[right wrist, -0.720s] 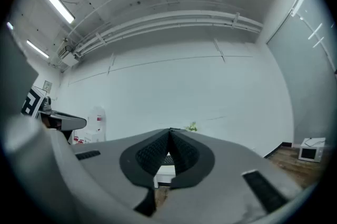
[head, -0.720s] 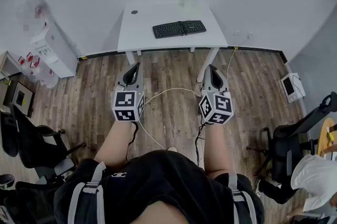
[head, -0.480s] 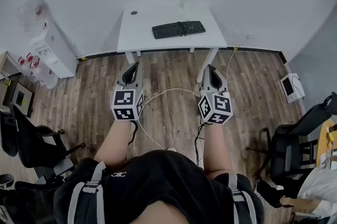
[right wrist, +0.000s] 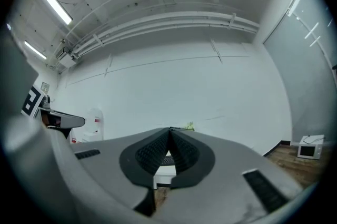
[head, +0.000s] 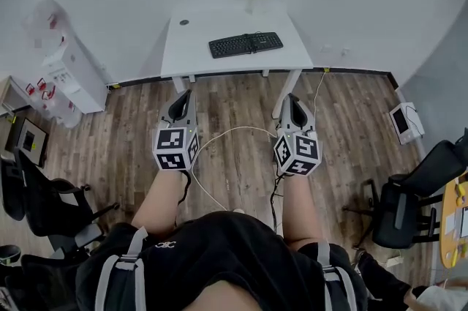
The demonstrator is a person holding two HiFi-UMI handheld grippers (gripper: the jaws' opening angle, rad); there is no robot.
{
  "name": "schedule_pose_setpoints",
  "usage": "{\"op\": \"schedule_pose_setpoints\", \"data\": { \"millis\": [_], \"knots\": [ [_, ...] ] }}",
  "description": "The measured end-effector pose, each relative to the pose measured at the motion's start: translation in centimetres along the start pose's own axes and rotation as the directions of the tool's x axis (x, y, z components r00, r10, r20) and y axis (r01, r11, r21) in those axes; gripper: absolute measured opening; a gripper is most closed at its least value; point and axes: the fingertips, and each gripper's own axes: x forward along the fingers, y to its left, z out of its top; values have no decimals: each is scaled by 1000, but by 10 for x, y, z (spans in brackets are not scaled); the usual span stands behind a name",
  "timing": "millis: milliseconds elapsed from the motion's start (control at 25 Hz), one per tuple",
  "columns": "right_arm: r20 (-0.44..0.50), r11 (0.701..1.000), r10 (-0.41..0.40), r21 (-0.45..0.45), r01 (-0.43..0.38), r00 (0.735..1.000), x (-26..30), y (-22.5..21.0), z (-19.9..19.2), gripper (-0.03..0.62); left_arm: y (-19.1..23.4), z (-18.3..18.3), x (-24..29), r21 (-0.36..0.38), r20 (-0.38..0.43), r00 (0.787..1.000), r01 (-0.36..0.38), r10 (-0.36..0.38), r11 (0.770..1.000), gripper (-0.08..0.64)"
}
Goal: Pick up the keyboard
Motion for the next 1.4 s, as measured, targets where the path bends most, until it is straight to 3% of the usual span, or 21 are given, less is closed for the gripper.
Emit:
{"op": "schedule_pose_setpoints", "data": {
  "millis": [840, 1400],
  "knots": [
    [13, 999, -10, 31, 9, 1000, 15, -83, -20, 2, -47, -23, 48, -8, -12, 999, -33, 33, 999, 6],
    [-1, 1000, 22, -7, -22, 1000, 110, -100, -47, 2, -22, -40, 143, 5, -5, 999, -31, 31, 999, 6]
  ]
}}
